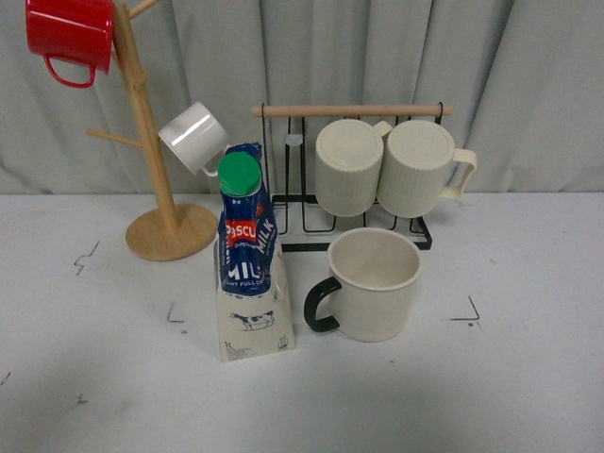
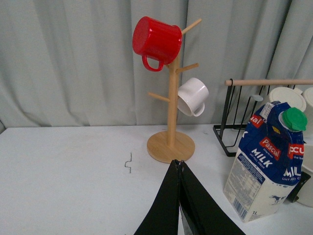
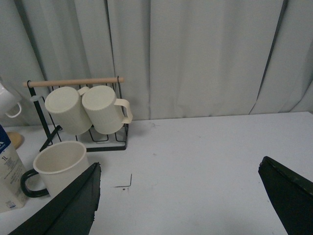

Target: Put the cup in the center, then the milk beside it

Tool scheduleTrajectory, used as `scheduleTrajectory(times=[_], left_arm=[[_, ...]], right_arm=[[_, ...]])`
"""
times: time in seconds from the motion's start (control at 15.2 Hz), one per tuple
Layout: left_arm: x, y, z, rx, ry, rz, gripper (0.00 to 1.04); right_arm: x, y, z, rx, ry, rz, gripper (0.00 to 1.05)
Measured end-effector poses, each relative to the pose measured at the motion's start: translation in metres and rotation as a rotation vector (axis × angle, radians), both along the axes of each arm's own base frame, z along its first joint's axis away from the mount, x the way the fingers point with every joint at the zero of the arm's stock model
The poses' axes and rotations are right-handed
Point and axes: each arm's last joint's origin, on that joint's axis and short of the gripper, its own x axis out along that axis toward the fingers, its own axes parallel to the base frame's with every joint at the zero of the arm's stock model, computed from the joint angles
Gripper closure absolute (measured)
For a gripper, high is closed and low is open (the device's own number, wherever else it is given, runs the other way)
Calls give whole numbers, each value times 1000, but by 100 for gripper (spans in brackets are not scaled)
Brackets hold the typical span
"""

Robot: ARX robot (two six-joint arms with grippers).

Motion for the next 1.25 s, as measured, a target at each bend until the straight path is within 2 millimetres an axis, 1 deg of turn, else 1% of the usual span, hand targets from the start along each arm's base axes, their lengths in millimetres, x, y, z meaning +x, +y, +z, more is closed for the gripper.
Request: scheduleTrajectory(times=[0.13,0.26,0.33,0.39,0.46,0.72,0.86,0.92,1.25], left_arm=[[-2,0,0,0,-2,0,103],[-12,0,-4,-1,21,0,103],[-13,0,-2,0,4,1,103],[-13,0,-4,0,15,1,103],[-13,0,-3,-1,10,1,91],[-13,0,-4,-1,11,0,31],[-13,0,-4,0,11,0,5],[-13,0,-4,-1,11,0,8],[-13,0,-4,-1,11,0,7]], right_arm=[[0,0,0,0,0,0,6],[0,0,0,0,0,0,6],[0,0,0,0,-2,1,6],[0,0,0,0,0,0,6],[0,0,0,0,-1,0,6],[0,0,0,0,0,0,6],[0,0,0,0,0,0,6],[0,0,0,0,0,0,6],[0,0,0,0,0,0,6]])
